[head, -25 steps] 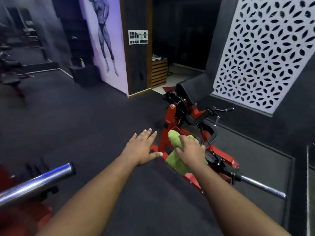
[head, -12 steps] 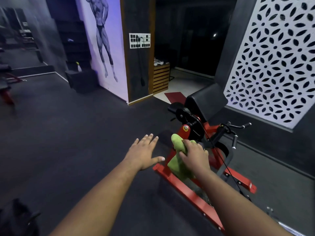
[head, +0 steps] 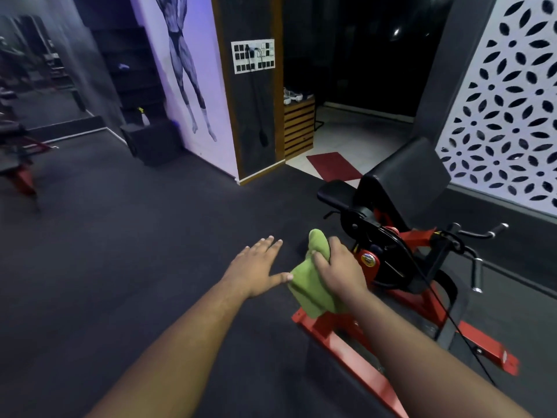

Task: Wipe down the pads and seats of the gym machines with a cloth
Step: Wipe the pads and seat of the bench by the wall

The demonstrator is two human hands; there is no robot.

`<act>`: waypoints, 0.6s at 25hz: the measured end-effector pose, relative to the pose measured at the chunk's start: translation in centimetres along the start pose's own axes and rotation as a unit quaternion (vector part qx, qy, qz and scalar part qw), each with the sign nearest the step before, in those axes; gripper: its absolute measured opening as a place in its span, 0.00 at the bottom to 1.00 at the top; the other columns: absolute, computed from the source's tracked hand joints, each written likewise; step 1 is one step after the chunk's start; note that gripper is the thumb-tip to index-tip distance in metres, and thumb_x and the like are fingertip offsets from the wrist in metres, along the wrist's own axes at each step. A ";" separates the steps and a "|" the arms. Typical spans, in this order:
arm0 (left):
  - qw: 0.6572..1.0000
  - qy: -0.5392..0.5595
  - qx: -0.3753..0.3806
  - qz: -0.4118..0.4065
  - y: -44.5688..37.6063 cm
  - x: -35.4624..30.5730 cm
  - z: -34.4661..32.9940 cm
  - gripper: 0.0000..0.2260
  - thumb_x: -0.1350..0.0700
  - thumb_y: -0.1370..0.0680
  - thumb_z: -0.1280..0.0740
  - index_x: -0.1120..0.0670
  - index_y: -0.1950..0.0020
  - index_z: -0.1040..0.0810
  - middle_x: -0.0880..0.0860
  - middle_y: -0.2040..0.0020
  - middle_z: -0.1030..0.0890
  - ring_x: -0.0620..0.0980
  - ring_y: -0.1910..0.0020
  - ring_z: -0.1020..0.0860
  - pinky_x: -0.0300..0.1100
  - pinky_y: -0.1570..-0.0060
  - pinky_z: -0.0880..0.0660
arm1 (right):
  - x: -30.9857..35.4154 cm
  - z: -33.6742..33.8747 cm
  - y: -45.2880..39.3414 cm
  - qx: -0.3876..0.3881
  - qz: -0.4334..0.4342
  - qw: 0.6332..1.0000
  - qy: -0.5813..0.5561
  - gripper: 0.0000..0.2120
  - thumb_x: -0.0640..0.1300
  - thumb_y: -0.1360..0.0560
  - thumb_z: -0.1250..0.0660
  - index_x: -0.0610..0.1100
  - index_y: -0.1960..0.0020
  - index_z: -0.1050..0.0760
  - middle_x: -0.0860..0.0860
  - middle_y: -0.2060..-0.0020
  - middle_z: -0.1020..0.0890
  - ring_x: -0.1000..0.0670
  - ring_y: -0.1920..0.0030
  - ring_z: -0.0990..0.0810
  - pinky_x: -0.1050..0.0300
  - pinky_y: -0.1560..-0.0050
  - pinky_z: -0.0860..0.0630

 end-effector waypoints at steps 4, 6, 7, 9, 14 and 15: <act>0.982 0.178 0.056 -0.018 -8.0 2.5 -1.2 0.35 0.35 0.25 0.30 0.43 0.22 0.36 0.47 0.26 0.27 0.48 0.28 0.30 0.48 0.31 0.30 | -0.3 -2.4 -10.3 -0.004 -0.067 0.991 -0.117 0.15 0.57 0.20 0.38 0.45 0.50 0.33 0.43 0.51 0.19 0.38 0.48 0.21 0.48 0.53 0.29; 0.962 0.273 0.005 0.013 -12.0 3.9 -0.9 0.20 0.44 0.23 0.28 0.46 0.34 0.24 0.46 0.40 0.18 0.46 0.41 0.21 0.46 0.40 0.24 | -0.1 -3.4 -14.8 0.005 -0.092 0.983 -0.157 0.16 0.58 0.21 0.37 0.45 0.50 0.31 0.46 0.54 0.19 0.40 0.49 0.21 0.49 0.53 0.28; 0.945 0.323 -0.030 0.040 -14.1 4.7 -0.5 0.11 0.48 0.22 0.29 0.49 0.41 0.21 0.47 0.48 0.17 0.46 0.49 0.20 0.45 0.47 0.24 | 0.1 -4.0 -17.0 0.018 -0.097 0.980 -0.175 0.16 0.59 0.21 0.37 0.45 0.49 0.30 0.49 0.55 0.20 0.42 0.50 0.21 0.51 0.53 0.29; 0.902 0.419 -0.074 0.079 -18.4 6.3 0.2 0.04 0.54 0.20 0.32 0.54 0.50 0.21 0.54 0.57 0.18 0.47 0.59 0.24 0.45 0.56 0.27 | 0.1 -5.4 -20.9 0.049 -0.103 0.970 -0.215 0.18 0.61 0.20 0.36 0.47 0.42 0.28 0.51 0.52 0.20 0.47 0.49 0.22 0.55 0.51 0.31; 0.758 0.628 -0.120 0.127 -29.6 11.1 1.2 0.06 0.56 0.16 0.37 0.58 0.47 0.24 0.54 0.55 0.19 0.49 0.56 0.22 0.45 0.55 0.24 | -2.6 -10.5 -27.9 0.023 -0.074 0.955 -0.287 0.18 0.52 0.20 0.33 0.48 0.34 0.31 0.48 0.39 0.23 0.49 0.36 0.24 0.66 0.42 0.30; 0.740 0.649 -0.120 0.129 -31.8 12.2 1.6 0.06 0.57 0.16 0.38 0.58 0.47 0.24 0.54 0.55 0.19 0.50 0.56 0.21 0.46 0.54 0.23 | -2.8 -11.8 -28.6 0.029 -0.061 0.957 -0.281 0.21 0.52 0.22 0.30 0.47 0.34 0.32 0.48 0.37 0.24 0.50 0.35 0.25 0.69 0.41 0.30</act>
Point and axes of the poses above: each hand's wrist, its own y-axis away from the middle knuckle, its own z-axis out of the back of the hand, x = y × z, the point moved 3 cm from there along -y, towards the middle knuckle
